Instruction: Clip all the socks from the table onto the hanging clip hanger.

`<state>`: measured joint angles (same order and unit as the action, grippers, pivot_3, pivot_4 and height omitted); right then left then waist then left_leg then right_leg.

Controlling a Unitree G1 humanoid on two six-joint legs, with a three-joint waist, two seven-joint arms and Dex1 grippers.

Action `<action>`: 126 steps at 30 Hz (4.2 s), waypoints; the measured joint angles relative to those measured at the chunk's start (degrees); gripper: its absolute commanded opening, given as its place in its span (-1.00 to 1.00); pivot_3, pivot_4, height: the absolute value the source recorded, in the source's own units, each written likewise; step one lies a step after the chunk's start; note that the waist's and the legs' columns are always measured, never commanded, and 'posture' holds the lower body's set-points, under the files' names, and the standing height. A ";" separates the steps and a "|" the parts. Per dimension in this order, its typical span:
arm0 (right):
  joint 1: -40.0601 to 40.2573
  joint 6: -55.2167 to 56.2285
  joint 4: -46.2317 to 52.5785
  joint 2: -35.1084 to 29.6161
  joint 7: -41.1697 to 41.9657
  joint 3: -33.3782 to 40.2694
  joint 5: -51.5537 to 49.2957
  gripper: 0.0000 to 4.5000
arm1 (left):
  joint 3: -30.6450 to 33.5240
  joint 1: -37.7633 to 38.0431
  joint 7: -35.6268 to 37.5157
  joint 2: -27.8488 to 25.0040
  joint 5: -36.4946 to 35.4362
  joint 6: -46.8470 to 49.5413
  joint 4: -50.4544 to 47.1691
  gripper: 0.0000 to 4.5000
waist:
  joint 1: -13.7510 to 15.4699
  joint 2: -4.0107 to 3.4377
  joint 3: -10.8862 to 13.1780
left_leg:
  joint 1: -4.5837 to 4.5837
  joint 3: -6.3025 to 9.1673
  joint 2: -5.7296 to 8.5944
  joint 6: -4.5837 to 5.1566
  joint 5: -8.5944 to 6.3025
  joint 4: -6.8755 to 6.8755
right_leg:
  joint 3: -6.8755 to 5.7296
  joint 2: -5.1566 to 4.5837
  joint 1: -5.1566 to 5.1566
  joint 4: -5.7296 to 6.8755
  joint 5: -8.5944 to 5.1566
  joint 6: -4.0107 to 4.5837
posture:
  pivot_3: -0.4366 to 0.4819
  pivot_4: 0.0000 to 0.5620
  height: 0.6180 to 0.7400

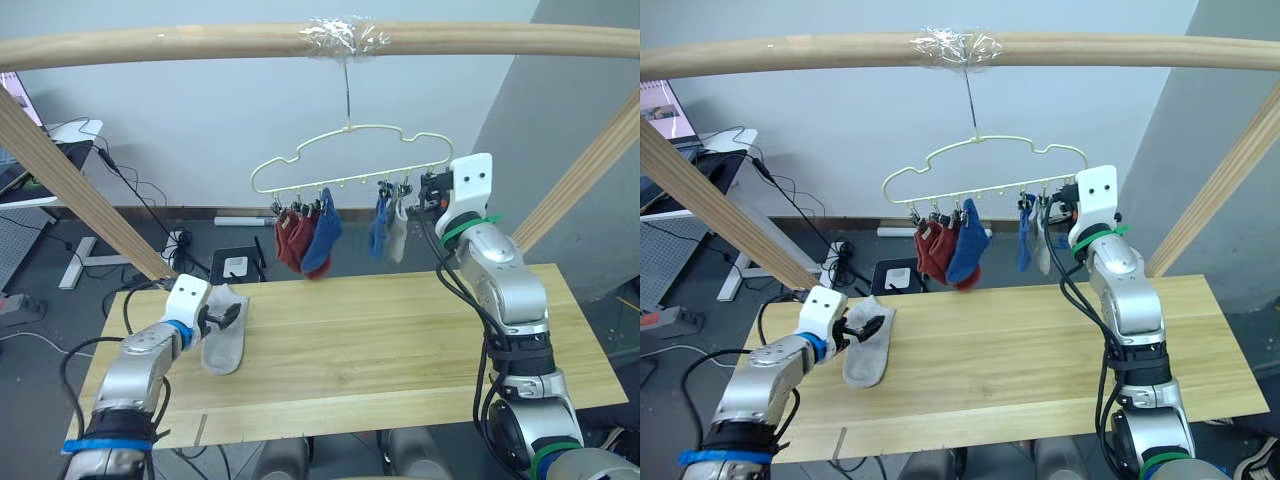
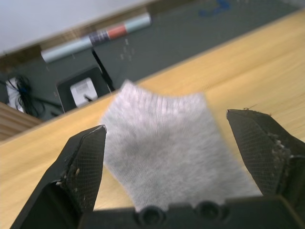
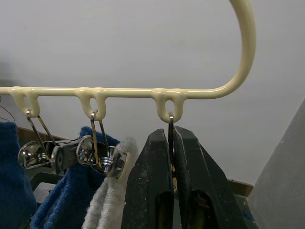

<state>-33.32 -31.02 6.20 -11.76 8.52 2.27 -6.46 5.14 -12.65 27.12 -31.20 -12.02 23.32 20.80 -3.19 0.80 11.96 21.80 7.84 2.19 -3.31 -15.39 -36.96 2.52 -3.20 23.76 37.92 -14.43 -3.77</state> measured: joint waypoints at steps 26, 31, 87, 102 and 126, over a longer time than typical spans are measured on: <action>-1.71 -2.73 0.20 -2.86 1.74 1.21 -1.51 -1.00 | -5.61 2.40 10.52 0.34 6.58 -7.45 1.44 -0.90 | -0.21 -0.01 0.00 | -0.01 -0.02 -0.01 0.01 0.00 0.00 | 0.03 -0.06 0.02 0.04 0.01 0.02 | -0.22 -0.28 1.00; -3.19 -6.92 0.24 -5.16 4.64 2.23 -3.95 -1.00 | -5.64 7.09 15.87 5.82 -1.20 -4.88 -10.85 -0.99 | -0.07 0.01 0.02 | 0.10 0.01 -0.01 0.01 0.00 -0.01 | 0.00 -0.11 0.04 -0.03 0.02 0.02 | -0.24 -0.28 1.00; -14.33 -52.42 11.53 1.19 -1.82 19.47 -19.90 -1.00 | -22.48 -16.48 4.46 32.19 7.79 -18.78 -8.80 -0.99 | -1.93 0.00 0.04 | 0.10 -0.04 0.03 0.03 0.00 -0.04 | 0.02 -0.03 -0.02 -0.03 0.01 -0.02 | -0.39 -0.34 1.00; -14.34 -52.46 11.53 1.49 -1.90 19.46 -19.93 -1.00 | -21.81 -19.99 2.01 33.45 9.05 -20.01 -4.73 -0.99 | -1.96 0.00 0.04 | 0.11 -0.04 0.03 0.03 0.00 -0.03 | 0.02 -0.03 -0.02 -0.03 0.00 -0.02 | -0.39 -0.32 1.00; -15.19 -58.49 18.57 2.89 0.56 31.00 -25.41 1.00 | -19.79 -21.37 5.59 37.72 2.44 -13.34 -4.69 -0.64 | -2.03 -0.03 0.06 | 0.13 -0.04 0.02 0.04 -0.01 -0.02 | 0.01 -0.01 -0.01 -0.04 0.00 -0.03 | -0.44 -0.31 1.00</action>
<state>-48.51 -89.51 24.78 -8.86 9.08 33.28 -31.87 -14.64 -34.02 32.71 6.53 -9.57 9.99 16.11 -5.21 0.77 12.01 21.93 7.80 2.20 -3.26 -15.40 -36.98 2.53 -3.20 23.75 37.88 -14.43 -3.81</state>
